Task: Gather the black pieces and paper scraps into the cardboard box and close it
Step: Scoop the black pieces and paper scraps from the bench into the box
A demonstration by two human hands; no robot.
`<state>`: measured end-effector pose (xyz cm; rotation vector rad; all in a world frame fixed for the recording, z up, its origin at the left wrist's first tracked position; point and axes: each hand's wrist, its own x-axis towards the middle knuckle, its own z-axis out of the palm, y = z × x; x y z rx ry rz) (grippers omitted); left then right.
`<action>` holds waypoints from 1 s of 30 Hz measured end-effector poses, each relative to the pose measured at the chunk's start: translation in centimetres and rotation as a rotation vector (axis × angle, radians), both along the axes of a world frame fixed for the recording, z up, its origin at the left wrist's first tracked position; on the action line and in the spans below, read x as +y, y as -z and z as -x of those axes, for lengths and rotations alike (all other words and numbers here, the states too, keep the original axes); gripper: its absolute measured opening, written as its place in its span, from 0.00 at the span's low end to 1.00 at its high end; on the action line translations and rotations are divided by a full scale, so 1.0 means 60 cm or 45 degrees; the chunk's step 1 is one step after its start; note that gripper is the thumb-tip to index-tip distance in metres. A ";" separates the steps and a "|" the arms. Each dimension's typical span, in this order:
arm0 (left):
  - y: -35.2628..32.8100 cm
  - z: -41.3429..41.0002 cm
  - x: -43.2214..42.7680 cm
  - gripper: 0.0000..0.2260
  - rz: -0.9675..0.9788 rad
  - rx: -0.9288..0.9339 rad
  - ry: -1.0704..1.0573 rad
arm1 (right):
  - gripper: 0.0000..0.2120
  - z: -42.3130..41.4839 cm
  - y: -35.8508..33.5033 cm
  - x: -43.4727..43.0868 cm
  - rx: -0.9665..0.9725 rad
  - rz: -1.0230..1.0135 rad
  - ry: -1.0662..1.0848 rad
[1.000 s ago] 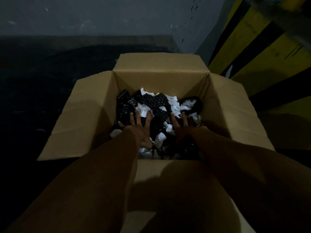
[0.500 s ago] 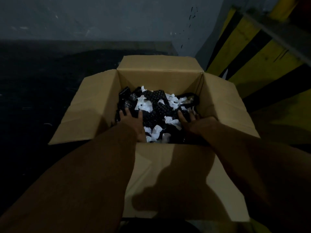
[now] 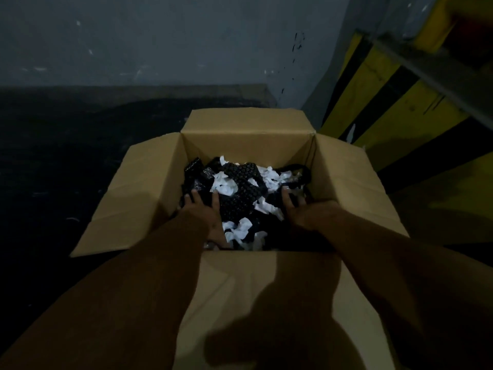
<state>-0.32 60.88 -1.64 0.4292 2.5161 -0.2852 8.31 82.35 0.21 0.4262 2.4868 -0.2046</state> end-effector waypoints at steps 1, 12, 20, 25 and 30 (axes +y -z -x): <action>-0.027 0.006 0.000 0.57 -0.024 -0.019 0.050 | 0.53 0.007 -0.017 -0.002 -0.030 -0.041 -0.076; -0.013 0.055 0.042 0.68 -0.086 0.131 0.442 | 0.63 0.102 -0.005 -0.050 0.334 -0.066 -0.482; 0.046 0.068 0.041 0.65 -0.109 0.051 0.412 | 0.48 0.121 0.069 -0.057 0.207 0.013 -0.400; 0.031 0.066 0.044 0.65 -0.052 0.069 0.467 | 0.51 0.125 0.059 -0.058 0.202 0.020 -0.377; -0.020 0.058 0.040 0.65 -0.024 0.102 0.475 | 0.63 0.116 0.017 -0.052 0.263 0.044 -0.380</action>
